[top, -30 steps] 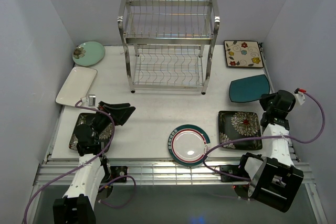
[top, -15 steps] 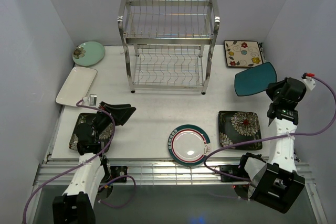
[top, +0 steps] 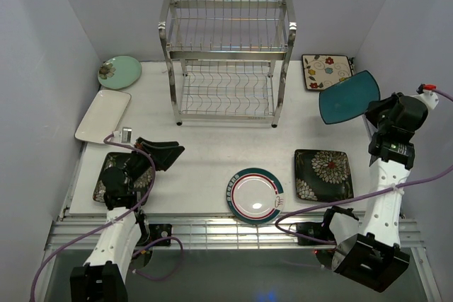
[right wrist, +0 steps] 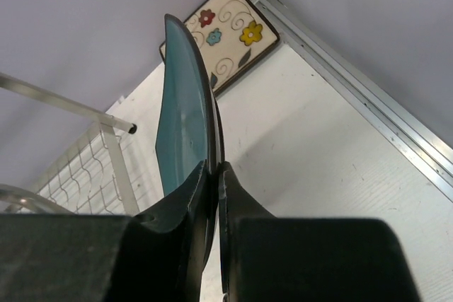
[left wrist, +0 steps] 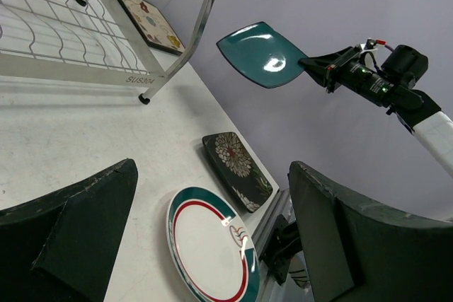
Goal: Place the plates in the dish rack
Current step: Pick up the plate at the center of the board, then insert the plate into the dish rack.
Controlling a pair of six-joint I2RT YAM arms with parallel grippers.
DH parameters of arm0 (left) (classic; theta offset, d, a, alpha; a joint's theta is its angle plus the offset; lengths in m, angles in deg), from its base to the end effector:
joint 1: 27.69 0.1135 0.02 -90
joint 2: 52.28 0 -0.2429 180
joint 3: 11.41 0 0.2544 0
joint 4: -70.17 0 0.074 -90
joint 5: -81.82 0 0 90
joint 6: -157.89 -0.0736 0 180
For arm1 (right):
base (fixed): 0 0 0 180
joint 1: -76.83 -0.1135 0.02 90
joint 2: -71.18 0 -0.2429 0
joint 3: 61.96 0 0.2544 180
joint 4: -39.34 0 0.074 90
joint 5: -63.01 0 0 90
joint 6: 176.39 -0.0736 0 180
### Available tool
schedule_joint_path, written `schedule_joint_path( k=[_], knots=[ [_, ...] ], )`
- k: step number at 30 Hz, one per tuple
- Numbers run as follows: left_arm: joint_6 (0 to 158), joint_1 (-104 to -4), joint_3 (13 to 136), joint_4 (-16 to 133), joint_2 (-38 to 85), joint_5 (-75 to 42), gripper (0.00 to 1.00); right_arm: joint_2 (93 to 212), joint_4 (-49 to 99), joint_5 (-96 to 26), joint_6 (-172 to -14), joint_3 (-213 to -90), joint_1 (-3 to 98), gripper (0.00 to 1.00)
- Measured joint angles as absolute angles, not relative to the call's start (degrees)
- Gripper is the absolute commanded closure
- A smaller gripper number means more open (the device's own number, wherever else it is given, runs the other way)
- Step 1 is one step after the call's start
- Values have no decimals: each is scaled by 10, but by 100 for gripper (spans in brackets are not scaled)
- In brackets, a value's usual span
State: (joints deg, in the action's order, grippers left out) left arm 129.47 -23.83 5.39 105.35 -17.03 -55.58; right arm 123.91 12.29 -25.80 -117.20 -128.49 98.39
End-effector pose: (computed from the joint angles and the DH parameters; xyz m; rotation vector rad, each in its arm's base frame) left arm 0.1848 -0.0418 0.2088 -0.0573 1.5151 -1.3494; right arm 0.2446 -0.0983 0.3337 0.8089 1.6114 0.0965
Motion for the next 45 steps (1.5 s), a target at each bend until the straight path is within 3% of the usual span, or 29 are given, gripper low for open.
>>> schedule_joint_path(
  k=[24, 45],
  knots=[
    [1297, -241, 54, 1050, -167, -556, 2, 1243, 31, -305, -1184, -1505, 982, 92],
    [1296, -242, 54, 1050, -169, -556, 2, 1336, -24, -360, -1237, -1709, 981, 92]
  ],
)
